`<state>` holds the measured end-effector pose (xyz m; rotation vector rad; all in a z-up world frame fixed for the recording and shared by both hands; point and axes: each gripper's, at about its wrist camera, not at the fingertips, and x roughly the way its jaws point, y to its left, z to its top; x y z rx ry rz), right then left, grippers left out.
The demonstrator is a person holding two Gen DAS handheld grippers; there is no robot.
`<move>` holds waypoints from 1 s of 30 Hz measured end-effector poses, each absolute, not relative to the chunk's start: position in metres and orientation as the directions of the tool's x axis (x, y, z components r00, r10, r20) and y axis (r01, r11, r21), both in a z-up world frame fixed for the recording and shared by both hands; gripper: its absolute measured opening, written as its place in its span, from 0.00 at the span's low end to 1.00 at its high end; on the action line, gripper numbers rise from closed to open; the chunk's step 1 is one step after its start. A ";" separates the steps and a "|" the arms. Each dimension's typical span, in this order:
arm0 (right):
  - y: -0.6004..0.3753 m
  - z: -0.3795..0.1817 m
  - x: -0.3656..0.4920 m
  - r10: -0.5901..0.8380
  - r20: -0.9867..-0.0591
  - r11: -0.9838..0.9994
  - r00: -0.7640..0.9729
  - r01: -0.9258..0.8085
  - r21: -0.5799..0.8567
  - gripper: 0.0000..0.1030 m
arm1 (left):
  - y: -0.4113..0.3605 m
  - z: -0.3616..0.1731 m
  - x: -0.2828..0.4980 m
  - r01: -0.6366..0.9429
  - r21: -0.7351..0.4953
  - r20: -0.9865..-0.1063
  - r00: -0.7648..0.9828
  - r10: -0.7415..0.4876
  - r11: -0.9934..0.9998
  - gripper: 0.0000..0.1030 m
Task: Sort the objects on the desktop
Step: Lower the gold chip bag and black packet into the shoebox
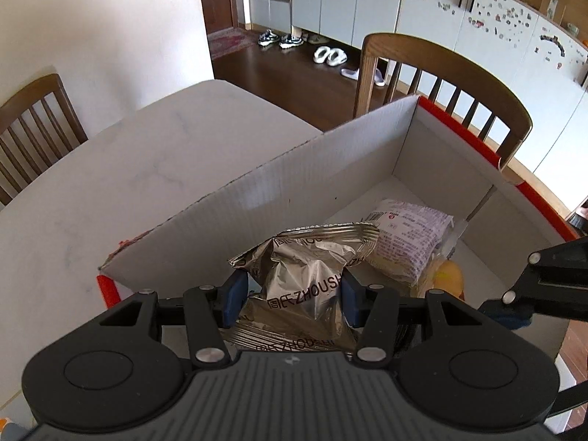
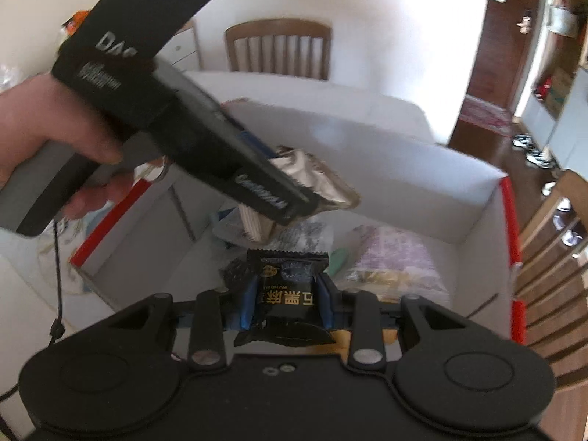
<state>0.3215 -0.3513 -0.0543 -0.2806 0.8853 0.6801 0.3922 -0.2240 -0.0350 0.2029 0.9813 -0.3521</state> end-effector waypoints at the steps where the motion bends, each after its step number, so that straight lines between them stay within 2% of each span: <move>1: -0.351 -0.056 0.323 0.432 -0.794 0.749 0.429 -0.660 0.050 0.32 | -0.224 -0.036 0.393 0.378 0.011 -0.841 0.504 -0.196 0.926 0.49; 9: -0.342 -0.064 0.335 0.474 -0.830 0.622 0.295 -0.779 0.078 0.32 | -0.227 -0.042 0.400 0.367 0.012 -0.849 0.495 -0.185 0.930 0.49; 23: -0.337 -0.072 0.346 0.472 -0.855 0.572 0.215 -0.812 0.112 0.32 | -0.237 -0.052 0.413 0.377 0.026 -0.867 0.470 -0.167 0.926 0.50; 30: -0.338 -0.067 0.344 0.472 -0.848 0.579 0.243 -0.811 0.089 0.39 | -0.239 -0.057 0.410 0.403 0.031 -0.875 0.454 -0.170 0.915 0.51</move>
